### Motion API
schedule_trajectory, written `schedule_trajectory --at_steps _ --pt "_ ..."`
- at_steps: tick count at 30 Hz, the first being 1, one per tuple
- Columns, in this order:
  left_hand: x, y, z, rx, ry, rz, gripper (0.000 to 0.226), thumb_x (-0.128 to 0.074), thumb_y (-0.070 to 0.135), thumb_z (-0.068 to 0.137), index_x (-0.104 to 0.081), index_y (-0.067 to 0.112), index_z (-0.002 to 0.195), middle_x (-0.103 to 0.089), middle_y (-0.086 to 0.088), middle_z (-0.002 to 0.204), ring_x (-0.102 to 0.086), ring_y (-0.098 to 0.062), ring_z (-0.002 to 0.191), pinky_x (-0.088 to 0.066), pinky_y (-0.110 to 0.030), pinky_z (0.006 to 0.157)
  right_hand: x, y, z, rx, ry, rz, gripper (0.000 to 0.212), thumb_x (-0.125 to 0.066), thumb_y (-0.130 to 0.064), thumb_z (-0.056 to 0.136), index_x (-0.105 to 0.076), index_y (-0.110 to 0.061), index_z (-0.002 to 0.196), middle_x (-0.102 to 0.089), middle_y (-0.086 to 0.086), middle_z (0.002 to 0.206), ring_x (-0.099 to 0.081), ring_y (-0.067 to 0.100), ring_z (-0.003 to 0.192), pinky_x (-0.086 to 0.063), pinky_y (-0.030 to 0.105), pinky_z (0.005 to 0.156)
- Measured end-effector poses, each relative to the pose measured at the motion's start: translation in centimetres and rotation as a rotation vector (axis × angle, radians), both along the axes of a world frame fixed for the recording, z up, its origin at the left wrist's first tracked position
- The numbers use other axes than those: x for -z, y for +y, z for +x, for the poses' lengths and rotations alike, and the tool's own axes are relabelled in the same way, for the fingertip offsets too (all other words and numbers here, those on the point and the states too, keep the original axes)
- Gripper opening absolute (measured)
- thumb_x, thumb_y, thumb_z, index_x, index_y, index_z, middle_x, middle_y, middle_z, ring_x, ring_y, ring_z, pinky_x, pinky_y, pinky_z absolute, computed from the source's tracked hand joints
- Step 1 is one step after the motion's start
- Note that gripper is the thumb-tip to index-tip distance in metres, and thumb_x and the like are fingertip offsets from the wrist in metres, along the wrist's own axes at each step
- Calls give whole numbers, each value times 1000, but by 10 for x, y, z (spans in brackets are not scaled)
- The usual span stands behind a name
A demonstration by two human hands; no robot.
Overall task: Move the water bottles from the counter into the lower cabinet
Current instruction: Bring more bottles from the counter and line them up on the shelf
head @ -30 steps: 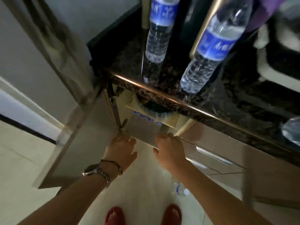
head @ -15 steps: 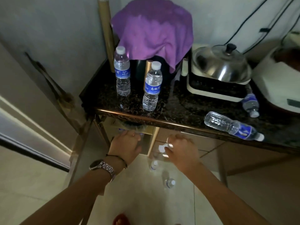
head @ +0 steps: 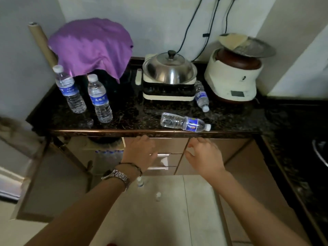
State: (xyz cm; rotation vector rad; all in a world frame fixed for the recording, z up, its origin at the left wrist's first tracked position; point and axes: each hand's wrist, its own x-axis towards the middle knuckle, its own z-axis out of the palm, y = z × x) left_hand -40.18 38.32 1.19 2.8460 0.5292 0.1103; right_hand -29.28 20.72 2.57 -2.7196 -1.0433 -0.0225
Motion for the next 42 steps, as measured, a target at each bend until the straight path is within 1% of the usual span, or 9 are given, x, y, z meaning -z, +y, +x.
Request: schedule_trajectory --at_steps 4,8,11,20,27,31,33,36,42 --pt "-12 -49 24 96 107 89 38 -45 42 85 -57 20 113 -51 -1 114 -48 -21 103 -37 -31 86 -14 -61 28 42 -28 18 23 -59 -31 87 -63 -14 102 -64 6 104 -57 27 102 -42 33 81" --pt "-17 -78 43 102 87 37 46 -36 44 86 -57 16 115 -52 -5 118 -48 -24 105 -38 -33 87 -24 -92 47 71 -4 40 27 -57 -34 89 -60 -17 109 -62 3 110 -54 24 106 -41 33 82" --pt "-14 -85 54 65 65 27 33 -46 34 90 -56 17 116 -52 -3 118 -49 -22 106 -39 -31 84 -25 -99 59 76 26 50 28 -58 -34 89 -59 -18 111 -61 2 114 -53 22 109 -41 32 85" --pt "4 -53 93 85 12 48 26 -50 29 88 -59 15 109 -57 -4 113 -53 -23 101 -44 -33 81 1 -65 102 79 148 107 25 -64 -31 85 -59 -21 108 -61 0 110 -55 20 105 -44 31 81" --pt "29 -9 153 79 -104 -86 28 -50 30 78 -62 14 98 -60 -4 99 -56 -26 92 -41 -32 76 23 -28 159 116 221 70 30 -69 -29 79 -58 -20 106 -58 1 106 -57 22 102 -47 34 76" --pt "38 9 185 106 -88 -86 32 -49 32 81 -60 16 106 -58 -3 107 -52 -25 102 -40 -36 89 34 -15 181 134 280 61 31 -71 -26 78 -59 -19 105 -57 2 107 -57 23 100 -48 36 73" --pt "41 15 196 113 -85 -99 34 -45 37 78 -60 18 102 -58 -2 104 -52 -24 99 -42 -39 88 41 -10 188 141 335 59 29 -70 -24 77 -59 -18 103 -56 4 106 -57 25 100 -49 37 73" --pt "46 21 209 119 -50 -117 28 -58 32 79 -59 19 104 -57 -3 106 -50 -24 100 -42 -39 86 49 -3 195 158 379 55 28 -66 -22 78 -60 -15 104 -57 7 107 -58 28 100 -50 39 76" --pt "66 27 219 124 -6 -129 40 -67 35 76 -61 18 112 -59 -5 112 -53 -27 105 -37 -40 92 68 4 218 161 424 18 42 -72 -25 78 -58 -14 116 -56 6 114 -58 25 103 -51 41 80"
